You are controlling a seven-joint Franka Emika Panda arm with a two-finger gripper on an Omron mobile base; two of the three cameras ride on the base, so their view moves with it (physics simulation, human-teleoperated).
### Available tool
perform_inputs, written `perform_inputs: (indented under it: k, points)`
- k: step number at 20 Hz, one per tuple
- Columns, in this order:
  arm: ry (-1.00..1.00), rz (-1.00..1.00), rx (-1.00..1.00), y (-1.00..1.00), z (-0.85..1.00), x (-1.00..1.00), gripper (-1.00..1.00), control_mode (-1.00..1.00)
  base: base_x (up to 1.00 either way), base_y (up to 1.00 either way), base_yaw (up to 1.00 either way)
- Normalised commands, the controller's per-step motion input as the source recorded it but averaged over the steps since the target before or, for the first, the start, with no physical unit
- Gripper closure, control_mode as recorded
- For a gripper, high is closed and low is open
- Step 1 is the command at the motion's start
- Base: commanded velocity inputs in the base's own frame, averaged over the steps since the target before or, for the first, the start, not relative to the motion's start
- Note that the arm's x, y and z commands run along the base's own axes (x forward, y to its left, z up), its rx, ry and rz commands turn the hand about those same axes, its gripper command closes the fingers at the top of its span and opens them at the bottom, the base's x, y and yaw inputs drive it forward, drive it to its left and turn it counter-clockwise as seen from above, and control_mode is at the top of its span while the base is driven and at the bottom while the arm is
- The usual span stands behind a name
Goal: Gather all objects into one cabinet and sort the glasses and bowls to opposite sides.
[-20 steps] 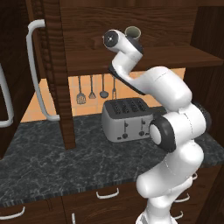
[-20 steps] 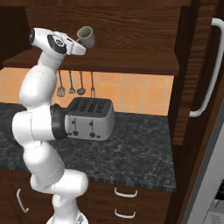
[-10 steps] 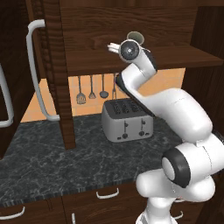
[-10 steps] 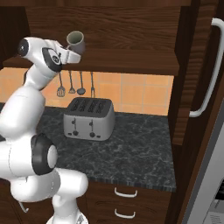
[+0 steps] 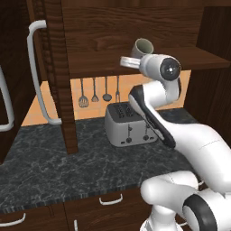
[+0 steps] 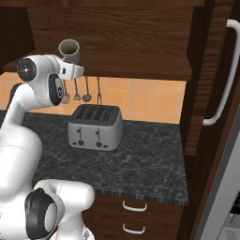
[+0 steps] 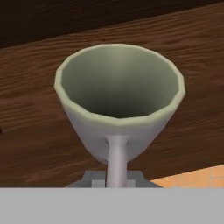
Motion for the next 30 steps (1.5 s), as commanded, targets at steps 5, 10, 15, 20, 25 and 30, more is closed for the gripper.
perform_inputs:
  k: [5,10,15,20,25,30]
  points:
    - [0.00,0.16,-0.06,0.09,0.29,-1.00,1.00,-1.00,0.00,0.00,0.00]
    - [0.07,0.09,-0.01,0.24,0.10,-1.00,1.00,-1.00,0.00,0.00,0.00]
    - [0.20,0.09,0.00,0.27,0.00,-1.00,1.00,-1.00,0.00,0.00,0.00]
    - [0.25,0.07,0.00,0.13,0.00,-0.95,1.00,-1.00,0.00,0.00,0.00]
    - [0.01,0.02,0.00,-0.02,-0.02,-0.13,1.00,-1.00,0.00,0.00,0.00]
    - [0.00,0.00,0.00,-0.16,-0.07,0.00,1.00,-1.00,0.00,0.00,0.00]
